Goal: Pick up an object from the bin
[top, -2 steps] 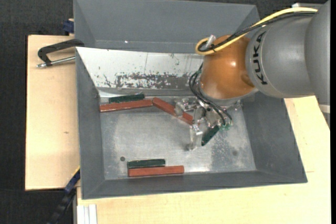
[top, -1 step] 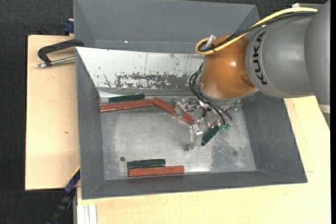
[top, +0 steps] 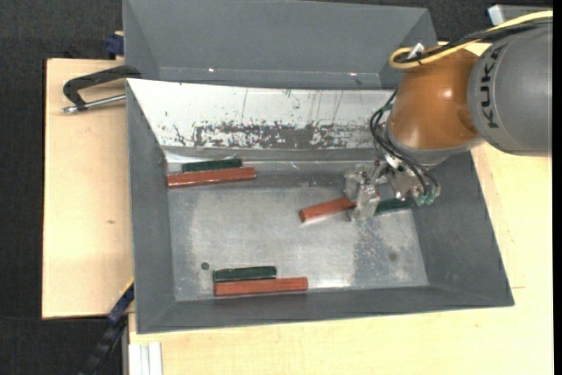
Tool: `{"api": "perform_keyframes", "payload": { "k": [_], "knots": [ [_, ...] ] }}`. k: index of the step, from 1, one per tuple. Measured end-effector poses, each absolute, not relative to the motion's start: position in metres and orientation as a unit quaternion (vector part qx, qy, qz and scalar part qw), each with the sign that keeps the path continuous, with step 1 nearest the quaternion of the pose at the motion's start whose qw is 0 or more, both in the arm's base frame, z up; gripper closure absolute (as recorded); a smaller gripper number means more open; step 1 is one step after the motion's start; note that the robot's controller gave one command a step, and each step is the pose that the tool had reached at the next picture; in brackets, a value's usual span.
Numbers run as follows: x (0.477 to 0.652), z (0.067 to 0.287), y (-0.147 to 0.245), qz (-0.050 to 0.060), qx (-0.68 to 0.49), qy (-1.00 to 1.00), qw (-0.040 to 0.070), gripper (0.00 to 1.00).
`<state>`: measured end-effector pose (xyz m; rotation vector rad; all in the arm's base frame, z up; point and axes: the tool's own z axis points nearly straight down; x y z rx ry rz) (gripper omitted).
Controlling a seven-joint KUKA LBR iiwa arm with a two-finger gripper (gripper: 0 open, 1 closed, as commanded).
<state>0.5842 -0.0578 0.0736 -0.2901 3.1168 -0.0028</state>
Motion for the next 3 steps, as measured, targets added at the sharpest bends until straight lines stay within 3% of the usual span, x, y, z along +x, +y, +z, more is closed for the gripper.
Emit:
{"api": "perform_keyframes", "payload": {
  "k": [1, 2, 3],
  "knots": [
    [0.584, 0.074, -0.058, -0.001, -0.093, 0.996, 0.006, 1.00],
    [0.577, 0.205, -0.067, 0.000, -0.148, 0.989, 0.003, 1.00],
    [0.576, 0.205, -0.067, 0.000, -0.148, 0.989, 0.003, 0.00]
  ]
}}
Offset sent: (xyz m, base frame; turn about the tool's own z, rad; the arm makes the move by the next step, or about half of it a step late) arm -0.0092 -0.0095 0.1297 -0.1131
